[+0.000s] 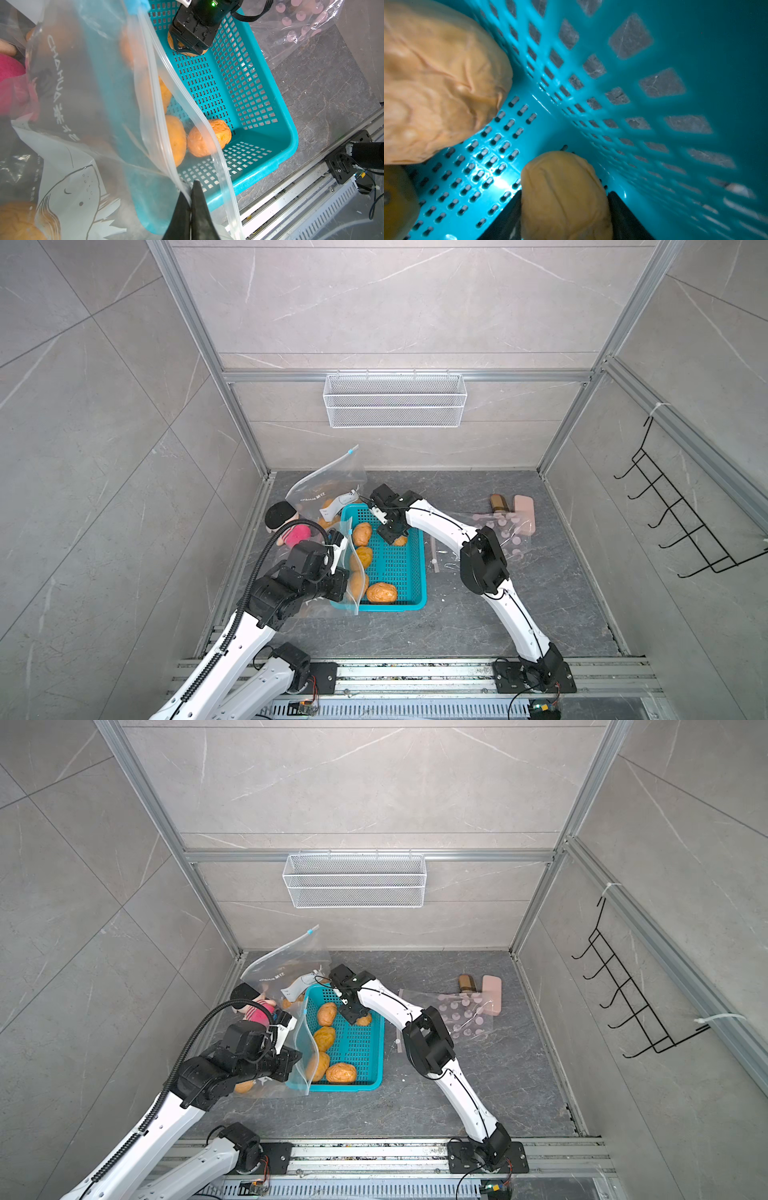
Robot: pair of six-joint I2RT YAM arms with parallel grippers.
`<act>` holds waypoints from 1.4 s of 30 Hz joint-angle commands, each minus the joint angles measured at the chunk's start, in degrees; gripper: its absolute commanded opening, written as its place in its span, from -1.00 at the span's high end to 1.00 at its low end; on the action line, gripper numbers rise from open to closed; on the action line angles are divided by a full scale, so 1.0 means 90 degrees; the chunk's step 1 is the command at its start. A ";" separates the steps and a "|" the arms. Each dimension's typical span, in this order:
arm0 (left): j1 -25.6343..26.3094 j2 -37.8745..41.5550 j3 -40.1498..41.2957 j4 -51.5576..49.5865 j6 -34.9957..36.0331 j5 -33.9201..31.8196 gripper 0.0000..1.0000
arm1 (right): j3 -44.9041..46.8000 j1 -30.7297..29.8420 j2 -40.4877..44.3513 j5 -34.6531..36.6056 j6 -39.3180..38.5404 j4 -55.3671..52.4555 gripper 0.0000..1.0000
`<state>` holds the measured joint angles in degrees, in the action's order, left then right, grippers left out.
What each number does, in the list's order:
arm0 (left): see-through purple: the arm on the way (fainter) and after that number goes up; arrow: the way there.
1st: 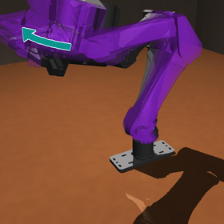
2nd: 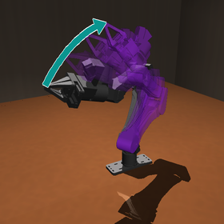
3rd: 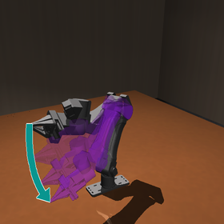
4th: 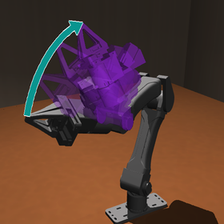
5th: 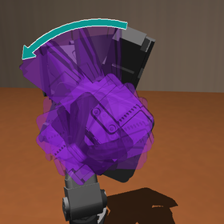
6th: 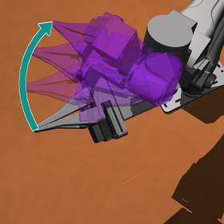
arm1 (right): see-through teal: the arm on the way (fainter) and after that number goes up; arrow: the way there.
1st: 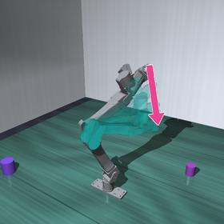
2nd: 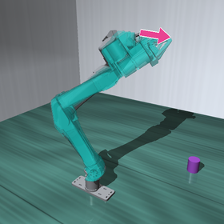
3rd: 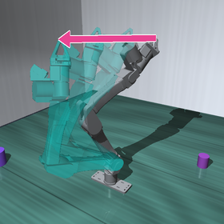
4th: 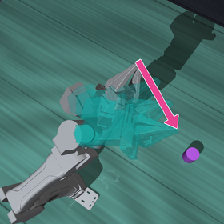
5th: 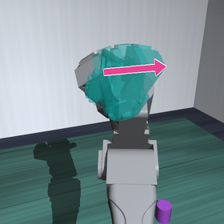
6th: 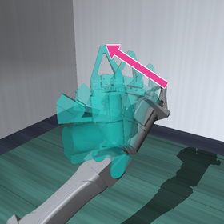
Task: Put the potatoes into a zipper bag and zip it
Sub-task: Pick up the potato from the basket, then place the potato into the zipper food storage bag.
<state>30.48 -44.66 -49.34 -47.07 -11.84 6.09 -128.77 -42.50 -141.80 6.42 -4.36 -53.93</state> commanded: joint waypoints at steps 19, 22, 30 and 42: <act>0.0002 0.0155 0.0072 0.0239 -0.0035 0.0093 1.00 | 0.7070 -0.0285 0.5762 -0.3730 0.4789 0.7750 0.21; 0.0002 0.0189 0.0072 0.0268 -0.0016 0.0151 1.00 | 0.7225 -0.0676 0.5794 -0.3751 0.4959 0.8127 0.22; 0.0002 0.0195 0.0072 0.0259 -0.0015 0.0125 1.00 | 0.7413 -0.1297 0.5706 -0.3552 0.5023 0.8351 0.22; 0.0002 0.0220 0.0077 0.0259 0.0006 0.0115 1.00 | 0.7651 -0.1416 0.5126 -0.3450 0.5575 0.8828 0.25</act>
<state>30.48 -43.62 -48.71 -46.24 -12.19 6.20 -60.66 -54.63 -94.54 -25.08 44.47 23.51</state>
